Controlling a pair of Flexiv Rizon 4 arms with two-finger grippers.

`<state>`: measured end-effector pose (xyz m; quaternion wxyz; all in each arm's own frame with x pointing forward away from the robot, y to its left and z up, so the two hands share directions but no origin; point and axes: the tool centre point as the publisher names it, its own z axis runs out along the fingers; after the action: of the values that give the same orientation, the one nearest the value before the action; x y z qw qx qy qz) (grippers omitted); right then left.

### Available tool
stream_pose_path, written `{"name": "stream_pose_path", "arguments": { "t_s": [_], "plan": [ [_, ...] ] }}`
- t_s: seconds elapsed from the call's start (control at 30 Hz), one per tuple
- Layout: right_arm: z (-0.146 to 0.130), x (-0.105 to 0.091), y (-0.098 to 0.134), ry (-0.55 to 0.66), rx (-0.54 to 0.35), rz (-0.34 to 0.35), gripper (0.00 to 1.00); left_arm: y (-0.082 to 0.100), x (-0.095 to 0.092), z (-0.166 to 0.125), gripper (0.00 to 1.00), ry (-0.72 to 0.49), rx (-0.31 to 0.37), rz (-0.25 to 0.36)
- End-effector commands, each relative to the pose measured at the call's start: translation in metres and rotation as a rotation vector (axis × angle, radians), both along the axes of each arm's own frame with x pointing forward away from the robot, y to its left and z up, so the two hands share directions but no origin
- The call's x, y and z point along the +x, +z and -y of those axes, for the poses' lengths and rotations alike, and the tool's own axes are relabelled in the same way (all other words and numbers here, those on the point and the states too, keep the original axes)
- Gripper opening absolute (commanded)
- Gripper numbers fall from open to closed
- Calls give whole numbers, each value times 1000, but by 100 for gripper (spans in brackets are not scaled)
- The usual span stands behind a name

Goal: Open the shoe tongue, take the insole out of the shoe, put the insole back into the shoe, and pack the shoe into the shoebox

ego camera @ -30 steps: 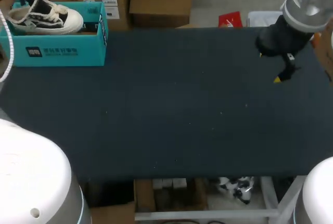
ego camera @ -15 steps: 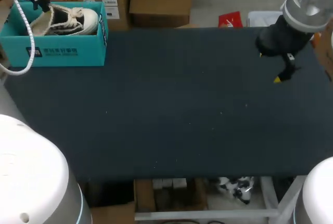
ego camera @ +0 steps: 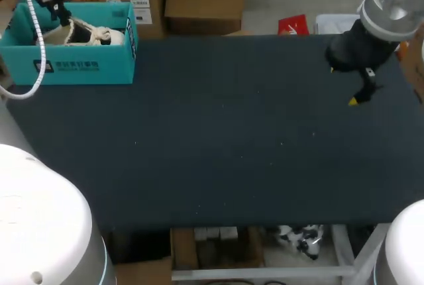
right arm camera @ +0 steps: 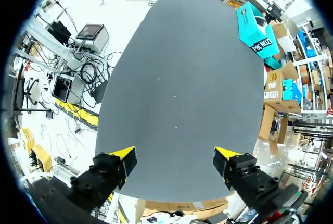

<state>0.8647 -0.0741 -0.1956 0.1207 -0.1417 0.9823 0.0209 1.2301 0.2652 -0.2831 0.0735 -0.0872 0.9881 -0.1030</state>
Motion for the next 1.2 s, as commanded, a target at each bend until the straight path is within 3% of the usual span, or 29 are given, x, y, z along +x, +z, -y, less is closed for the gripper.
{"name": "stream_pose_path", "arguments": {
  "t_s": [0.03,0.13,0.17,0.2,0.47,0.7,1.0,1.2],
  "plan": [
    [1,-1,0,0,-1,0,100,-19,12,9,0,23,27,-27],
    [1,-1,0,0,-1,0,100,-21,12,9,1,59,30,-27],
    [1,-1,0,0,-1,0,100,-19,12,7,44,79,27,-19],
    [1,-1,0,0,-1,0,100,-17,12,6,100,88,30,-8],
    [1,-1,0,0,-1,0,100,30,-4,-6,100,115,-17,79],
    [1,-1,0,0,-1,0,100,66,-37,6,100,93,-43,128],
    [1,-1,0,0,-1,0,100,91,-95,29,100,56,-16,135],
    [1,-1,0,0,-1,0,100,92,-139,43,100,37,32,142]
  ]
}}
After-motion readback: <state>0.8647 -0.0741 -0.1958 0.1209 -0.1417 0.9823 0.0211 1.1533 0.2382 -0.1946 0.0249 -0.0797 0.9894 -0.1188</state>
